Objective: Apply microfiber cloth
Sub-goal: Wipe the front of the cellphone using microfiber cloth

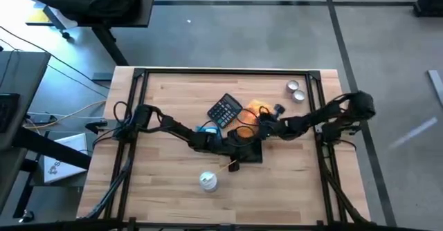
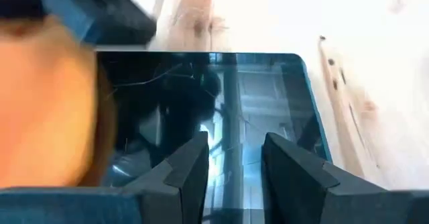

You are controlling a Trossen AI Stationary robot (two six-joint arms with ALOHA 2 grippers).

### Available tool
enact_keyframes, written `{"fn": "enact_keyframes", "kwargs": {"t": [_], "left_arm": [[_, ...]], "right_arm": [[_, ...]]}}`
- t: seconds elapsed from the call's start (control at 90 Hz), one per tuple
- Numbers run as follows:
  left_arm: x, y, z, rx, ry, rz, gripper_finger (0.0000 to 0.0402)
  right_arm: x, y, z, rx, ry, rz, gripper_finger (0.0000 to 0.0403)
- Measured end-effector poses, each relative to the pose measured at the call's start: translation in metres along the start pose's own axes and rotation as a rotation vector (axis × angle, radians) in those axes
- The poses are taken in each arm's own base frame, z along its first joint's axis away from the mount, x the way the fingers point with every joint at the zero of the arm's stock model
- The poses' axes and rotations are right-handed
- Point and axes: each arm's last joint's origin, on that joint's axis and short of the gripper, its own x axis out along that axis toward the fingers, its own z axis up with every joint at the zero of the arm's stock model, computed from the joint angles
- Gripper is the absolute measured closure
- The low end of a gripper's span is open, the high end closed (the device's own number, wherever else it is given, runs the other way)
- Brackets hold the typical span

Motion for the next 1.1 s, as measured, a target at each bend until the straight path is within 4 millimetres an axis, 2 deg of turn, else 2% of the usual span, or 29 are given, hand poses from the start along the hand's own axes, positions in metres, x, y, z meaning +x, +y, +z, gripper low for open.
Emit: {"fn": "enact_keyframes", "kwargs": {"t": [0.1, 0.211, 0.389, 0.533, 0.678, 0.756, 0.933, 1.1], "left_arm": [[0.000, 0.000, 0.000, -0.004, -0.001, -0.001, 0.0268], [0.000, 0.000, 0.000, -0.005, -0.001, -0.002, 0.0268], [-0.002, 0.000, 0.003, -0.006, -0.002, -0.007, 0.0268], [-0.020, 0.000, 0.018, 0.022, 0.003, -0.014, 0.0268], [-0.051, 0.002, 0.054, 0.063, -0.132, 0.015, 0.0268], [-0.068, 0.005, 0.057, 0.103, -0.186, 0.030, 0.0268], [-0.121, 0.018, 0.058, 0.082, -0.339, 0.038, 0.0268], [-0.161, 0.029, 0.034, 0.018, -0.427, 0.032, 0.0268]], "right_arm": [[-0.019, -0.014, -0.011, 0.064, 0.092, -0.030, 0.0403], [-0.045, -0.019, -0.020, 0.176, 0.114, 0.027, 0.0403], [-0.082, -0.012, -0.028, 0.249, 0.109, 0.257, 0.0403], [-0.101, -0.006, -0.035, 0.263, 0.165, 0.441, 0.0403], [-0.113, -0.003, -0.041, 0.244, 0.200, 0.536, 0.0403], [-0.117, -0.001, -0.044, 0.231, 0.251, 0.579, 0.0403], [-0.121, 0.002, -0.056, 0.265, 0.527, 0.645, 0.0403], [-0.123, 0.005, -0.064, 0.275, 0.769, 0.678, 0.0403]]}}
